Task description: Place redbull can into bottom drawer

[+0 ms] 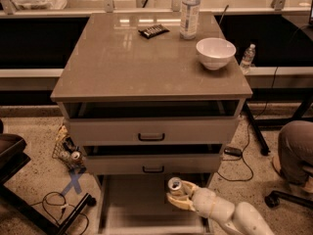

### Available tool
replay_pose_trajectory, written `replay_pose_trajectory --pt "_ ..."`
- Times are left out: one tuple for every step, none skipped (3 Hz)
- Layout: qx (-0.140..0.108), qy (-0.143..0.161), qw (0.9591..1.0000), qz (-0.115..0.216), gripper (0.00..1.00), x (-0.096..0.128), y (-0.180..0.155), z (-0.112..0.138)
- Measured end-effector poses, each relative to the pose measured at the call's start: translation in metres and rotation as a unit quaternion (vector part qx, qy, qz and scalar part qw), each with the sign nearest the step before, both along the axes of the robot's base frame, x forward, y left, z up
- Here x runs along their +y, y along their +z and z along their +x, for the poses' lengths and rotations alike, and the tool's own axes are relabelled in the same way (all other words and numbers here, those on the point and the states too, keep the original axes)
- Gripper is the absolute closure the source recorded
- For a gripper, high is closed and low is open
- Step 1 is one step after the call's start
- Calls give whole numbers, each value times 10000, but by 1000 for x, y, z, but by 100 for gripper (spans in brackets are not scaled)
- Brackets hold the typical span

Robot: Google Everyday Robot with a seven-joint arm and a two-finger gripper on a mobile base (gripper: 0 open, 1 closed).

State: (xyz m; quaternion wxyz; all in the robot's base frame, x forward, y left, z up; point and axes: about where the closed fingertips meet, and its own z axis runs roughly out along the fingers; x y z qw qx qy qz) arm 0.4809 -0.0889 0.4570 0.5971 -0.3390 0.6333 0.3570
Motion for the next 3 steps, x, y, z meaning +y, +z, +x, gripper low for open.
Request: replay_pose_trajectory --pt "290 382 9984 309 100 52 -70 26" --pt "377 559 9962 549 100 80 -112 36" --pt "413 864 9938 565 100 103 -151 37"
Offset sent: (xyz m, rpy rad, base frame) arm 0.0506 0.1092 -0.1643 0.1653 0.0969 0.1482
